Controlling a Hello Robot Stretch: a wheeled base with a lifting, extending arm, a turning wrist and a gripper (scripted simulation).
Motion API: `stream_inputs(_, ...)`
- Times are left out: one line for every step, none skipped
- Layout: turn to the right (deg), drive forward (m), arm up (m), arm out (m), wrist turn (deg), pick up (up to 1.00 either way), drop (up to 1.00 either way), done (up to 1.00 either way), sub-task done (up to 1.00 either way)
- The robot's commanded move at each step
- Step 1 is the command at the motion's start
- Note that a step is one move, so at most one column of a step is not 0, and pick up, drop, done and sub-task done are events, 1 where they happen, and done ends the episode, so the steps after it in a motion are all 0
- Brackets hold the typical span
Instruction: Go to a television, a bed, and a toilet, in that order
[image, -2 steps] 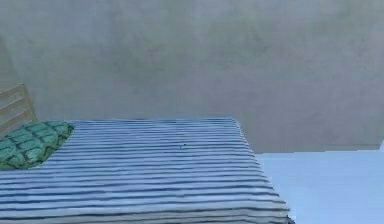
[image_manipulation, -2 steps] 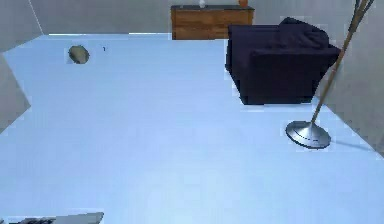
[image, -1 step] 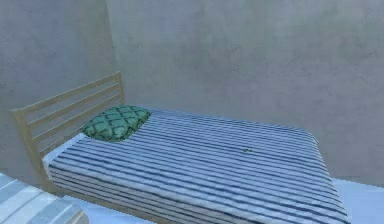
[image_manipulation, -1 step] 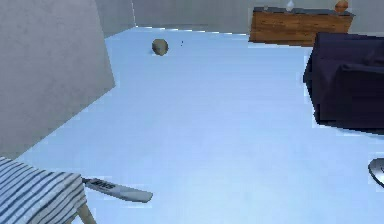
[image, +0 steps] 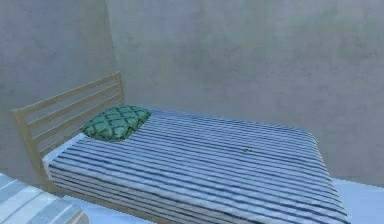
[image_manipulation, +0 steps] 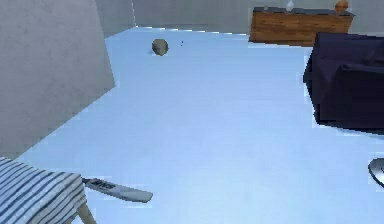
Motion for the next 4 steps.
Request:
stream_inputs(-45.0, 0.0, 0.0, 0.0, 0.0, 0.0, 0.0, 0.0, 0.0)
stream_inputs(-45.0, 0.0, 0.0, 0.0, 0.0, 0.0, 0.0, 0.0, 0.0)
stream_inputs(-45.0, 0.0, 0.0, 0.0, 0.0, 0.0, 0.0, 0.0, 0.0)
stream_inputs(-27.0, 0.0, 0.0, 0.0, 0.0, 0.0, 0.0, 0.0, 0.0)
